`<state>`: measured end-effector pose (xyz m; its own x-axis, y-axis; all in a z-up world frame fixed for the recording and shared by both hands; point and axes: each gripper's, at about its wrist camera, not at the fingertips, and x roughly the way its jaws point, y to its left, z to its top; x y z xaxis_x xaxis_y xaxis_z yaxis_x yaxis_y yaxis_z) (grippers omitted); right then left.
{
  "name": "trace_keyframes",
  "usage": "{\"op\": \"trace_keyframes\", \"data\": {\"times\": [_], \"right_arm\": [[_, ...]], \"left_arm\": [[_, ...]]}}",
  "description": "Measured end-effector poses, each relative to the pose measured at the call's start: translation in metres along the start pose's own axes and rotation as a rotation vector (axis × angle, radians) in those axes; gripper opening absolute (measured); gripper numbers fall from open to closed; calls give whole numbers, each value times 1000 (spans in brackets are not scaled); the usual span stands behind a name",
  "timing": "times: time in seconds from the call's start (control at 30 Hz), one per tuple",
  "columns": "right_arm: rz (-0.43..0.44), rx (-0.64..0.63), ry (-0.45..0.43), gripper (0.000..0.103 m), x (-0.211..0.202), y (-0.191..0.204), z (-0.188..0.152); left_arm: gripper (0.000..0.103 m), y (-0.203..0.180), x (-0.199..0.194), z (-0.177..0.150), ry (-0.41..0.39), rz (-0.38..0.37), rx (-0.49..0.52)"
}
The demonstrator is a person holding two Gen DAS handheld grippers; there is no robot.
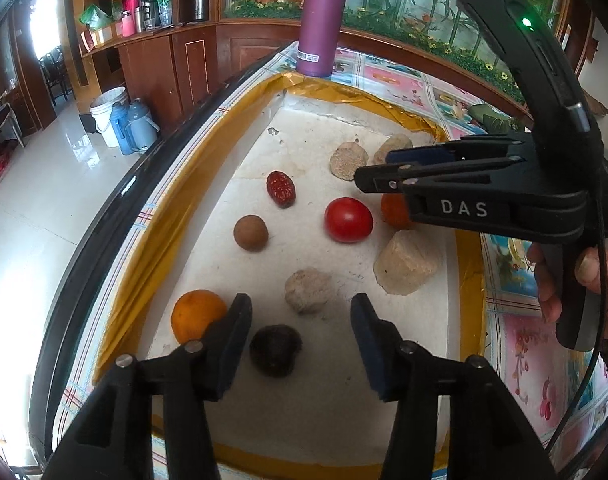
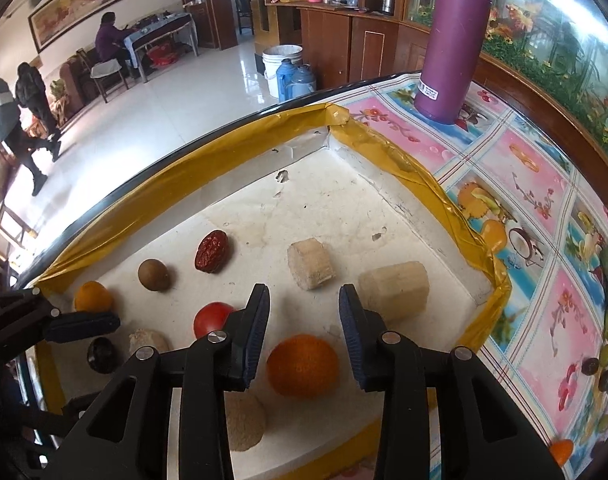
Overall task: Organize fruits
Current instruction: 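Lower the tan cake with the left gripper while the right lowers the cream block into the tray, then open the left gripper to release the cake while the right releases the block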
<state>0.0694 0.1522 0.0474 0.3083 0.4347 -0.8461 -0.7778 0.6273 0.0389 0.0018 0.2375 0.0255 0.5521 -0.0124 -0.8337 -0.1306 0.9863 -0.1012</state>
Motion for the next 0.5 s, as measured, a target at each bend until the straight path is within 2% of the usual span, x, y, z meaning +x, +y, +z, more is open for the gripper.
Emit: {"op": "trace_keyframes", "data": {"times": [0.27,0.5], "right_arm": [[-7,58,-18,37,-30,0,-26],[-6,98,-53,40,-61,2,-59]], "left_arm": [[66,-1,-16,-7,-29,16,-16],[67,-10,-25,-12,-49,26,-13]]}}
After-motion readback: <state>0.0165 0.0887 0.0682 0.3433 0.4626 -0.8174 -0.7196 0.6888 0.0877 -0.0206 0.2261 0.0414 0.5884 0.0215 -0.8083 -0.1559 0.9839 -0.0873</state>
